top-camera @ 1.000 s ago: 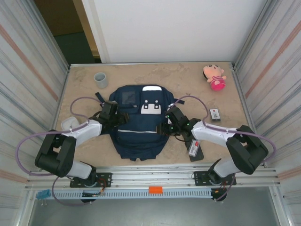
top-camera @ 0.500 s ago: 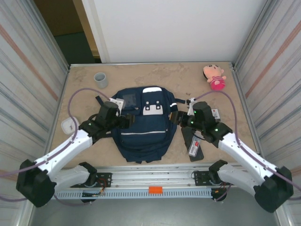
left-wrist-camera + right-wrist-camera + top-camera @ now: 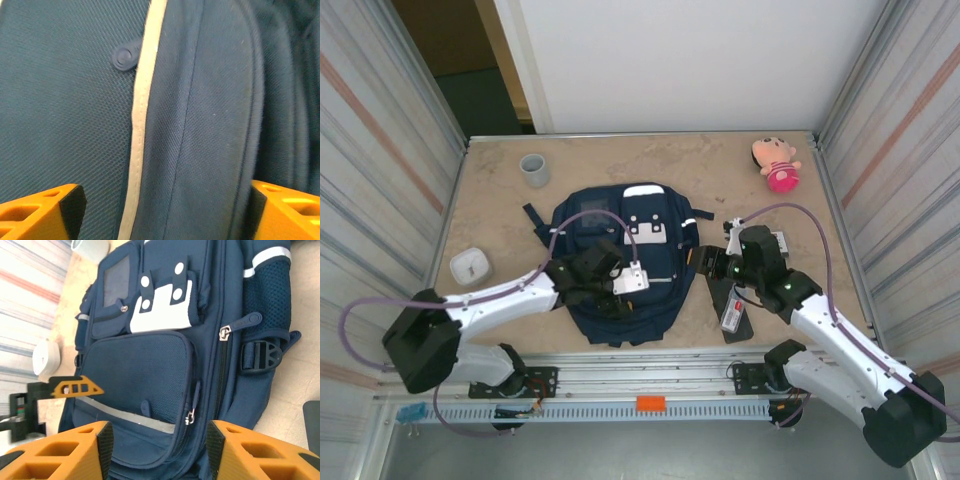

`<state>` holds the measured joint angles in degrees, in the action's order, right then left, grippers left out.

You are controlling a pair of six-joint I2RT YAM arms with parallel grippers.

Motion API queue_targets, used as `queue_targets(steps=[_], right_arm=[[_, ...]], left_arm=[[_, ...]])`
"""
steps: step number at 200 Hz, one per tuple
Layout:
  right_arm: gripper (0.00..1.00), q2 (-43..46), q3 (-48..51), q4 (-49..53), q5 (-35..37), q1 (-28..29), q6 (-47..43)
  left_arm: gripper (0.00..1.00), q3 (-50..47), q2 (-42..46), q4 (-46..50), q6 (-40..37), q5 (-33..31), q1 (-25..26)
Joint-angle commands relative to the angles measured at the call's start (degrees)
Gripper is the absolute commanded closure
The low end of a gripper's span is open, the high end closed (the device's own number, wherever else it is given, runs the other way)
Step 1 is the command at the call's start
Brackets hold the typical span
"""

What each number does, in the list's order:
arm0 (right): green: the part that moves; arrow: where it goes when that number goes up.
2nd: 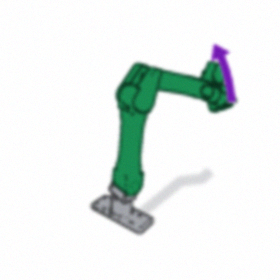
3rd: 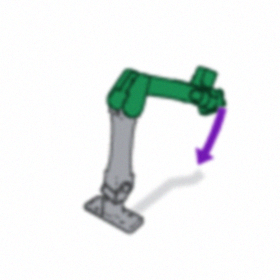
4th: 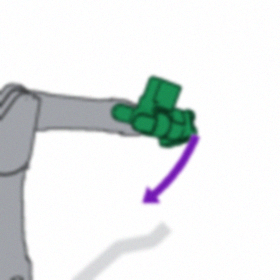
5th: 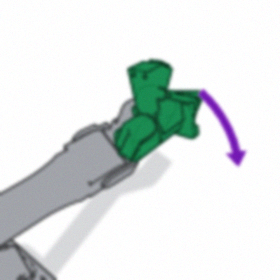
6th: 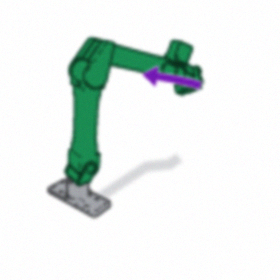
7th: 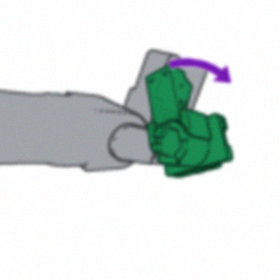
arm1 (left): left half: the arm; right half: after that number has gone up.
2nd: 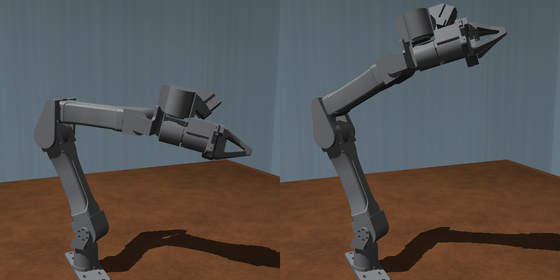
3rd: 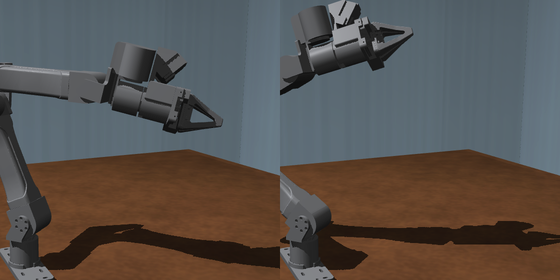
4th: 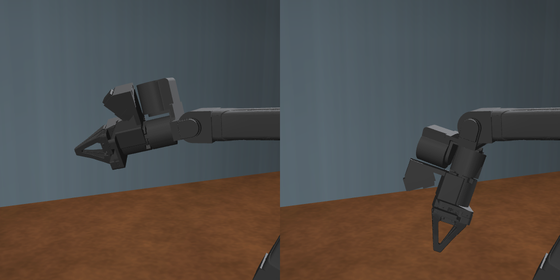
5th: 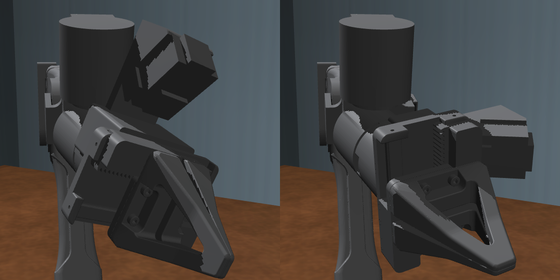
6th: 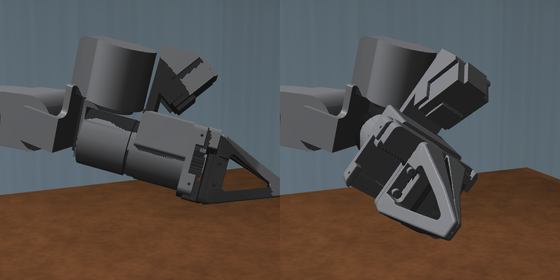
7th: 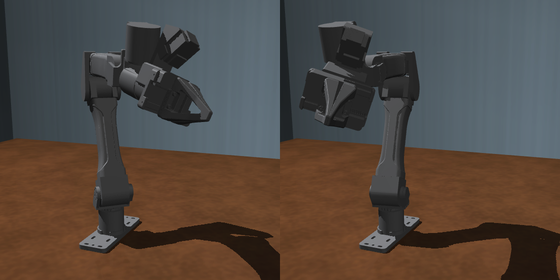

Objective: Pack books, pencil case, and school supplies into a backpack

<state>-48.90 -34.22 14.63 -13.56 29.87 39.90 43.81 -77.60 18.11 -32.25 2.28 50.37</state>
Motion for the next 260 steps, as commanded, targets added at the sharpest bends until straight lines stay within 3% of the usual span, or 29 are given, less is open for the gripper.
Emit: queue_targets(steps=[1, 36, 42, 59, 88, 127, 178, 206, 260], right_arm=[[0.48, 1.2, 0.9, -0.4, -0.6, -0.3, 0.1], [0.48, 0.9, 1.7, -0.8, -0.2, -0.3, 0.2], [0.48, 0.7, 1.7, -1.0, -0.2, -0.3, 0.1], [0.48, 0.7, 2.2, -1.6, -0.1, -0.3, 0.1], [0.48, 1.9, 3.7, -3.3, 0.4, -0.4, -0.6], [0.47, 1.3, 4.5, -6.9, -1.6, -2.0, -4.4], [0.41, -10.4, 1.5, -17.3, -20.9, -10.7, -8.3], [0.32, -18.5, -4.0, -17.6, -27.9, -11.2, -13.3], [0.28, -29.6, -10.5, -18.4, -34.6, -11.3, -22.9]], left_arm=[[0.17, 2.7, -2.9, -3.5, -5.1, -0.6, 0.4], [0.17, 2.8, -6.0, -6.2, -5.6, -0.1, 0.5], [0.27, 2.4, -6.5, -7.3, -5.4, -1.2, 0.5], [0.73, 0.9, -6.3, -12.0, -2.8, -6.1, 0.8], [1.0, -1.2, 1.0, -12.6, -2.0, -3.7, 0.5], [1.0, -1.2, 15.3, -5.4, -0.5, 16.2, -7.7], [1.0, -1.5, 27.7, -0.6, -0.8, 33.0, -22.7], [1.0, -1.0, 29.2, 3.5, -4.0, 34.8, -24.5], [1.0, -1.1, 29.1, 3.9, -6.2, 35.3, -24.5]])
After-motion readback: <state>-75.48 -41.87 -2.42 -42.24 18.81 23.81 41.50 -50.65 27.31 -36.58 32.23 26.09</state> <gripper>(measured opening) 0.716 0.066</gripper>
